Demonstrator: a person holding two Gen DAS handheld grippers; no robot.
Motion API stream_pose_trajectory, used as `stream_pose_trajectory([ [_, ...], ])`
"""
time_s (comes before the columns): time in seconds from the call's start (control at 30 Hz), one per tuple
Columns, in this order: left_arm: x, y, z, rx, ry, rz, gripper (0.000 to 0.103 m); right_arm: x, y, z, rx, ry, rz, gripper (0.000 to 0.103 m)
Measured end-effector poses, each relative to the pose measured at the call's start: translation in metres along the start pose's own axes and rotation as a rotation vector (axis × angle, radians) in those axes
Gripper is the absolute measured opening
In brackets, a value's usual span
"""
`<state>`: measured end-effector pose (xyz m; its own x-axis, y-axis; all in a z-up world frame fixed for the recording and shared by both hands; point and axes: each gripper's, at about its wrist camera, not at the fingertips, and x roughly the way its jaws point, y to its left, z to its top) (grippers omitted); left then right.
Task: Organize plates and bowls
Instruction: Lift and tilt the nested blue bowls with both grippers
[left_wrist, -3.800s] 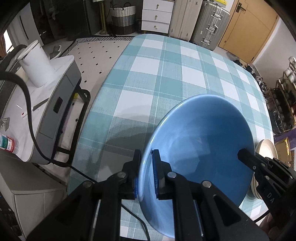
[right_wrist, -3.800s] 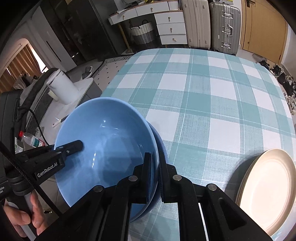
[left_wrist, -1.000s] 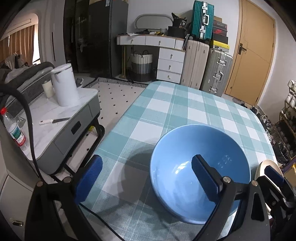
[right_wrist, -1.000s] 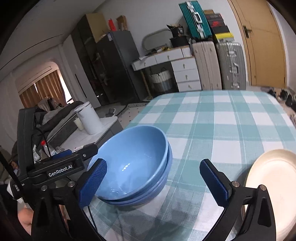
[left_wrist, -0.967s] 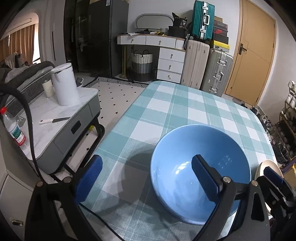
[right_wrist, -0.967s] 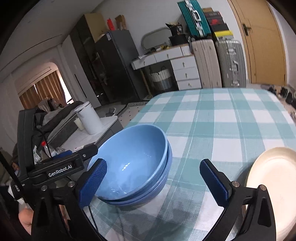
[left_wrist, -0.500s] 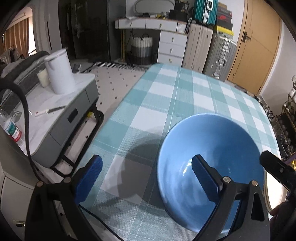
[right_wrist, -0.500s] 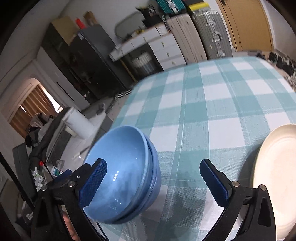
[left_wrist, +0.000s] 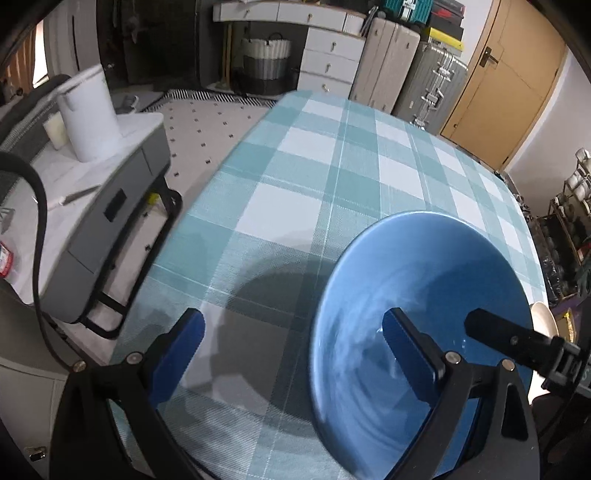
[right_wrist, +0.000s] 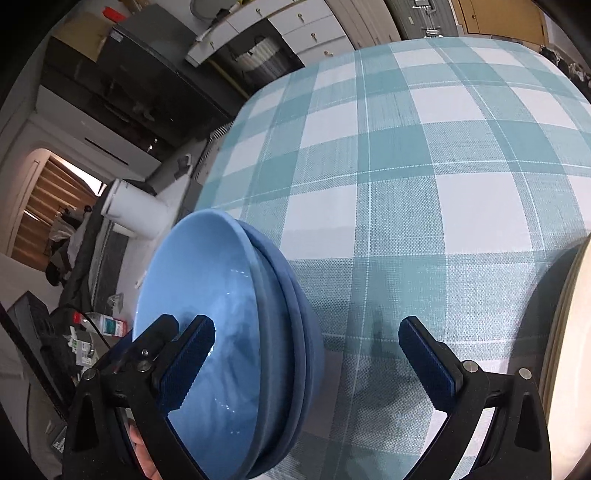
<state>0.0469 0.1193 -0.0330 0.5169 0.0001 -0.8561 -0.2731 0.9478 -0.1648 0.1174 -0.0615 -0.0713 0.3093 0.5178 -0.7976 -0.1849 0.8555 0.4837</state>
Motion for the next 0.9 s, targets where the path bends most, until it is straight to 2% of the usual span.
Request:
stream_pose_trajectory([
  [0.07, 0.008, 0.0, 0.002, -0.01, 0.034, -0.021, 0.098, 0.003, 0.002, 0.001, 0.001, 0.016, 0.003, 0.101],
  [0.13, 0.015, 0.002, 0.002, -0.031, 0.071, -0.044, 0.097, 0.007, 0.002, 0.001, 0.008, 0.038, 0.013, 0.092],
  [0.2, 0.018, 0.005, 0.002, -0.064, 0.093, -0.084, 0.095, 0.013, 0.002, 0.002, 0.024, 0.076, 0.034, 0.069],
  [0.23, 0.02, 0.007, 0.002, -0.081, 0.108, -0.105, 0.094, 0.018, 0.001, 0.001, 0.041, 0.1, 0.043, 0.065],
  [0.3, 0.024, 0.008, 0.002, -0.094, 0.135, -0.12, 0.082, 0.023, 0.0, 0.0, 0.056, 0.121, 0.028, 0.049],
  [0.33, 0.026, 0.007, 0.002, -0.096, 0.144, -0.121, 0.077, 0.025, 0.001, -0.001, 0.053, 0.127, 0.024, 0.045],
  [0.37, 0.03, 0.007, 0.001, -0.103, 0.165, -0.132, 0.064, 0.027, 0.002, -0.002, 0.047, 0.135, 0.02, 0.039],
  [0.4, 0.033, 0.007, 0.0, -0.111, 0.186, -0.144, 0.05, 0.029, 0.004, -0.003, 0.041, 0.143, 0.007, 0.036],
  [0.43, 0.036, 0.006, -0.001, -0.118, 0.204, -0.152, 0.045, 0.03, 0.005, -0.003, 0.036, 0.144, -0.004, 0.036],
  [0.5, 0.038, 0.006, -0.002, -0.131, 0.217, -0.177, 0.025, 0.03, 0.008, -0.004, 0.02, 0.143, -0.029, 0.029],
  [0.53, 0.038, 0.006, -0.004, -0.142, 0.224, -0.203, 0.022, 0.03, 0.009, -0.004, 0.007, 0.145, -0.041, 0.026],
  [0.6, 0.037, 0.006, -0.004, -0.147, 0.216, -0.193, 0.021, 0.032, 0.008, -0.005, 0.009, 0.156, -0.039, 0.018],
  [0.9, 0.031, 0.01, -0.007, -0.152, 0.2, -0.171, 0.021, 0.029, 0.017, -0.01, -0.041, 0.132, -0.064, 0.017],
])
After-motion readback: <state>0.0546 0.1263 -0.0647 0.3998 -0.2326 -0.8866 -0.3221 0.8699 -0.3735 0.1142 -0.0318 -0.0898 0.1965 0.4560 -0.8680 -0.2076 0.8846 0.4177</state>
